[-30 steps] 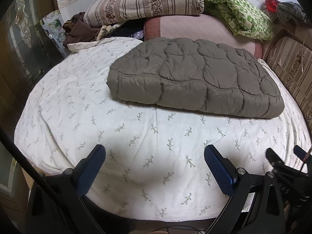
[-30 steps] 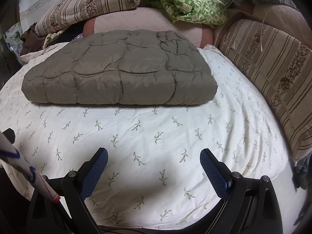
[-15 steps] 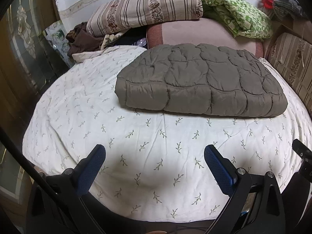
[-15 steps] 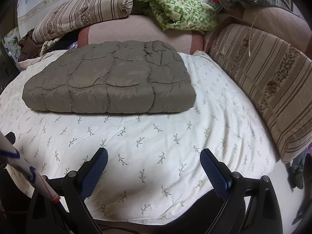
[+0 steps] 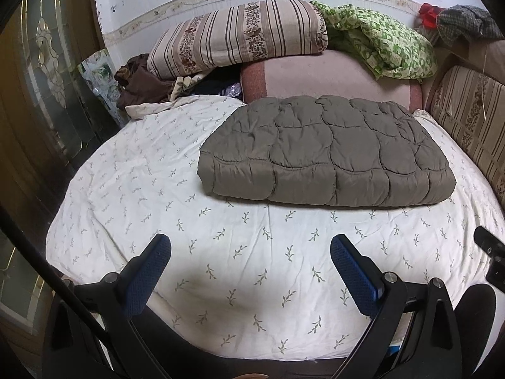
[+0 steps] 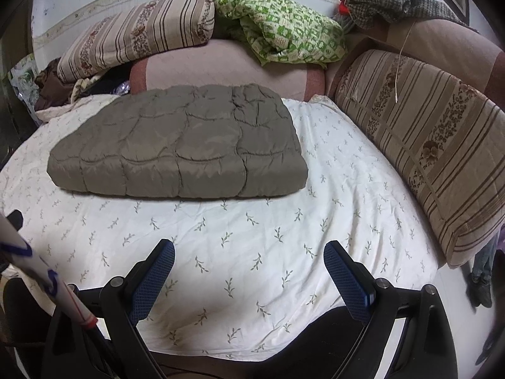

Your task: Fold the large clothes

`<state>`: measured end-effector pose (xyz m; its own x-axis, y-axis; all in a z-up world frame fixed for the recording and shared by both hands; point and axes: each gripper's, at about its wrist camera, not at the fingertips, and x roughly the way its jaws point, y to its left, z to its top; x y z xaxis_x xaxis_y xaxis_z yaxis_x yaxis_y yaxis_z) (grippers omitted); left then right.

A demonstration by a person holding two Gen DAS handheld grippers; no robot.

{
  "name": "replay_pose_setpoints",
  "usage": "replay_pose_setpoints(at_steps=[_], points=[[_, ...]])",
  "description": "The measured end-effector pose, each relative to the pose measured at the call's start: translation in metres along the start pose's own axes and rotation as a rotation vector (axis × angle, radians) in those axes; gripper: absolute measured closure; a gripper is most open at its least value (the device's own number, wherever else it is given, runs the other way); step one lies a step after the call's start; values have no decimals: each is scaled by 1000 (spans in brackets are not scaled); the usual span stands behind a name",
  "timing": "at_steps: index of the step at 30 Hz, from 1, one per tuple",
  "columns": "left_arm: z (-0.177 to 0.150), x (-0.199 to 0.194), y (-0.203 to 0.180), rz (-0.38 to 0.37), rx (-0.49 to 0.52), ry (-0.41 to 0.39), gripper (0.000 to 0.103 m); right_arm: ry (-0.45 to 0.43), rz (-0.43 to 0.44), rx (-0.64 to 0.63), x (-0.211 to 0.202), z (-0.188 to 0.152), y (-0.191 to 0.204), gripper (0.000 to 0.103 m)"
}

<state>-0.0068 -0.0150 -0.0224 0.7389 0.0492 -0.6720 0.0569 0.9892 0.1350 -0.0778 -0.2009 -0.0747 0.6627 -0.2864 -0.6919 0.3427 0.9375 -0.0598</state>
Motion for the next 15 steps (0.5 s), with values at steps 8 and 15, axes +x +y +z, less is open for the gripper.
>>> replay_pose_setpoints(at_steps=[8,15], points=[[1,8,2,-12,-12,37,2,-9,5,1,-3,7,3,5],[5,19,6,-18,-6,47,2,19,30,-45,8,6,19,5]])
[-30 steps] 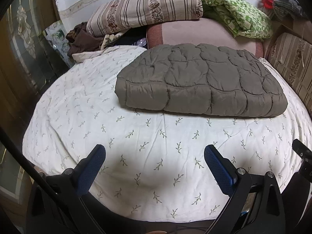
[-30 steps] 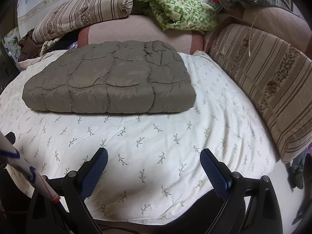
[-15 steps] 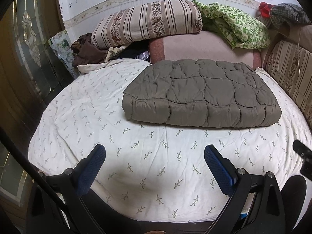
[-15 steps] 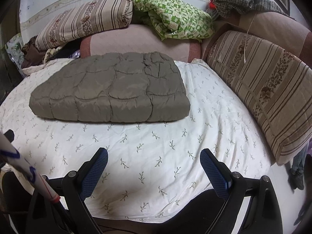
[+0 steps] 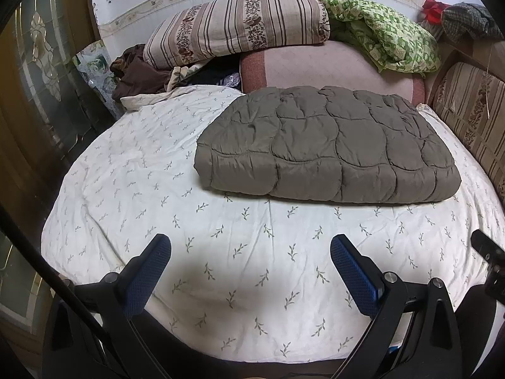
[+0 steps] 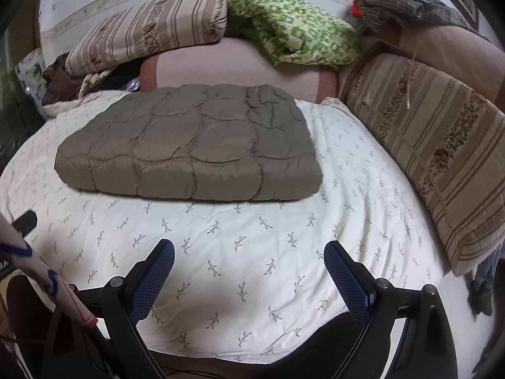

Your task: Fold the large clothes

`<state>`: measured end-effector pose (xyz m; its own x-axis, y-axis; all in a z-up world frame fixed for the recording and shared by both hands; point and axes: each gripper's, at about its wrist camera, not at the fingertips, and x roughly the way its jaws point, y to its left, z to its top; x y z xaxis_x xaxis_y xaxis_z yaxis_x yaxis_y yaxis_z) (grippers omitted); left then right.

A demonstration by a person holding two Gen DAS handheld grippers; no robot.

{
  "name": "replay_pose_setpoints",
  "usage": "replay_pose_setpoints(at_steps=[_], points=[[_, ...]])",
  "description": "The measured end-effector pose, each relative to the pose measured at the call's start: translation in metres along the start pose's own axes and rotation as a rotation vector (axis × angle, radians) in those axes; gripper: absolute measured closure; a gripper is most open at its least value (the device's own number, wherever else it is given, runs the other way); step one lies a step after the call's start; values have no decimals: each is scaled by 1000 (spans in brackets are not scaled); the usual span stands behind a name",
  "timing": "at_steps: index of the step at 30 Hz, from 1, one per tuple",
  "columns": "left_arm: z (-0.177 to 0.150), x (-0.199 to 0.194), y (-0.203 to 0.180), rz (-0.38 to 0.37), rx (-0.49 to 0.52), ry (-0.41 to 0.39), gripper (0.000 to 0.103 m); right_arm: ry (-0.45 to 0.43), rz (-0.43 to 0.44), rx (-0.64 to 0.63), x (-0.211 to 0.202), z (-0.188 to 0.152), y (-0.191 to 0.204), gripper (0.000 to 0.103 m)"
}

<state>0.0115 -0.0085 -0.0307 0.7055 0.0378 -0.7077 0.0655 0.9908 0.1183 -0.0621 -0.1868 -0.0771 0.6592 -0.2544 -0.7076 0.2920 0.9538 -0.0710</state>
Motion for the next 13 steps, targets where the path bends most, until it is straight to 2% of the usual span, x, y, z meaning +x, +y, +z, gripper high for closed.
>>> replay_pose_setpoints(at_steps=[13], points=[[3,19,3,-31,-13,40,2,23,1,-16,18,8,10,5]])
